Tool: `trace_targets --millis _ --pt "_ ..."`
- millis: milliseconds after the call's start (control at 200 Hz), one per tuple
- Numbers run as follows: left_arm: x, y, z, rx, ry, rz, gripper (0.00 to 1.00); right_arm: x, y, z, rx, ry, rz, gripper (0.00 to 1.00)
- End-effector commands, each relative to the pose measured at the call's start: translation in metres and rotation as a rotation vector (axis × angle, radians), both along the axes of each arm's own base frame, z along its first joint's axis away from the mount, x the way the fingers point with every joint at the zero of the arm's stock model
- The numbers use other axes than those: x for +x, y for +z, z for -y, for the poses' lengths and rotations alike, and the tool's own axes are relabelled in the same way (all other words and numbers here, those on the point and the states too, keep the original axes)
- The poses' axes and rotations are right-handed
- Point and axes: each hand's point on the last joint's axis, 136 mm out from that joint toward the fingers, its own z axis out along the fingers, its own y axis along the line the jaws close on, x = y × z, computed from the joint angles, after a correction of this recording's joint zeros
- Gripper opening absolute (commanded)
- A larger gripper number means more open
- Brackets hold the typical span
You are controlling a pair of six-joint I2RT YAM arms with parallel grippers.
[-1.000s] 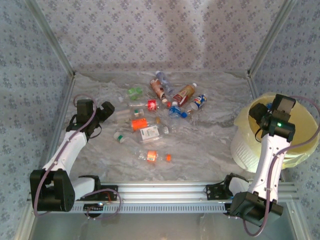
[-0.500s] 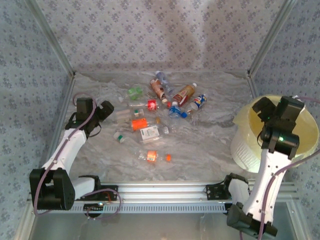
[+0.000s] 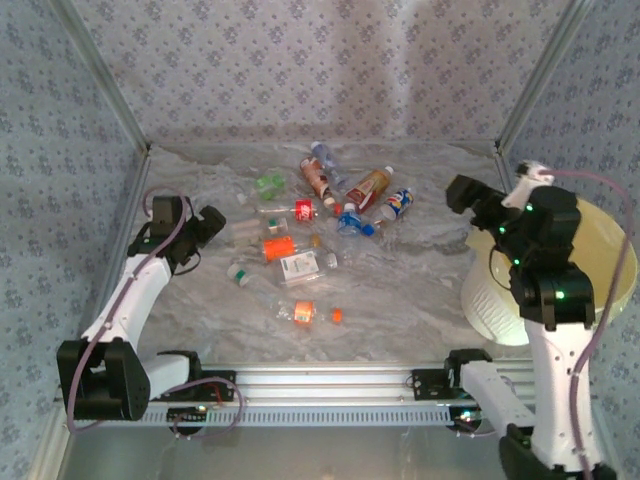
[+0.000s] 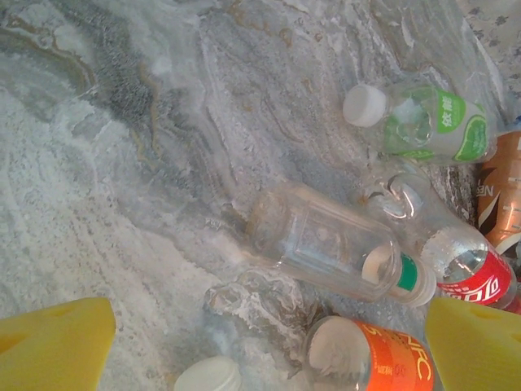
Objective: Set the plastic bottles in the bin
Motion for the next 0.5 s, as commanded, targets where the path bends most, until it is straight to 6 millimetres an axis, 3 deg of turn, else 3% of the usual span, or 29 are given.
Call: trace_targets --millis 0,150,250,495 --pt "-0.016 0.01 -0.001 -0.003 0.017 -0.035 0.98 0.023 0.0 -0.04 -0.157 0.104 0.055 1.0" --pt "-0.038 0.008 -0.004 0.01 0.02 -0.078 0.98 0.047 -0.008 -0.117 -0.361 0.241 0.163 1.0" --pt "-0.053 0.003 0.0 -0.016 0.007 -0.117 0.98 0.057 -0.025 -0.162 -0.414 0.329 0.212 1.0" --pt "-0.089 -0.018 0.027 -0.107 -0.017 -0.264 0.98 0.081 -0.077 -0.232 -0.315 0.482 0.135 1.0"
